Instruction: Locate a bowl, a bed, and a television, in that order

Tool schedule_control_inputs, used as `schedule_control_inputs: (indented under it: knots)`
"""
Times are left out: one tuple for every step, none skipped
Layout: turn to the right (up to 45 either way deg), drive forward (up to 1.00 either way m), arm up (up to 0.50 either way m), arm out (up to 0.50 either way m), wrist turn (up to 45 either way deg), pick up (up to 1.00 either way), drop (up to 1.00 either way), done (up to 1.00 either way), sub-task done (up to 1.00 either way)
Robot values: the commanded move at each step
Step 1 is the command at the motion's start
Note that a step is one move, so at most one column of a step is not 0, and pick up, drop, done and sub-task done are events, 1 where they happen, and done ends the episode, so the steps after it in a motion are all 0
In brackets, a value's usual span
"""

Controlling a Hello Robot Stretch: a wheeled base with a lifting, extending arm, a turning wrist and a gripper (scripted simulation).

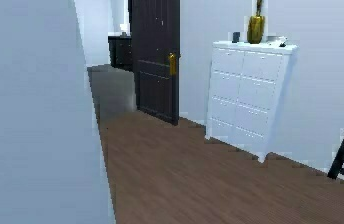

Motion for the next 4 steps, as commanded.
schedule_control_inputs:
  knots:
    - [-6.0, 0.0, 0.0, 0.0, 0.0, 0.0, 0.0, 0.0, 0.0]
    - [0.0, 0.5, 0.0, 0.0, 0.0, 0.0, 0.0, 0.0, 0.0]
    - [12.0, 0.0, 0.0, 0.0, 0.0, 0.0, 0.0, 0.0, 0.0]
    - [0.0, 0.55, 0.0, 0.0, 0.0, 0.0, 0.0, 0.0, 0.0]
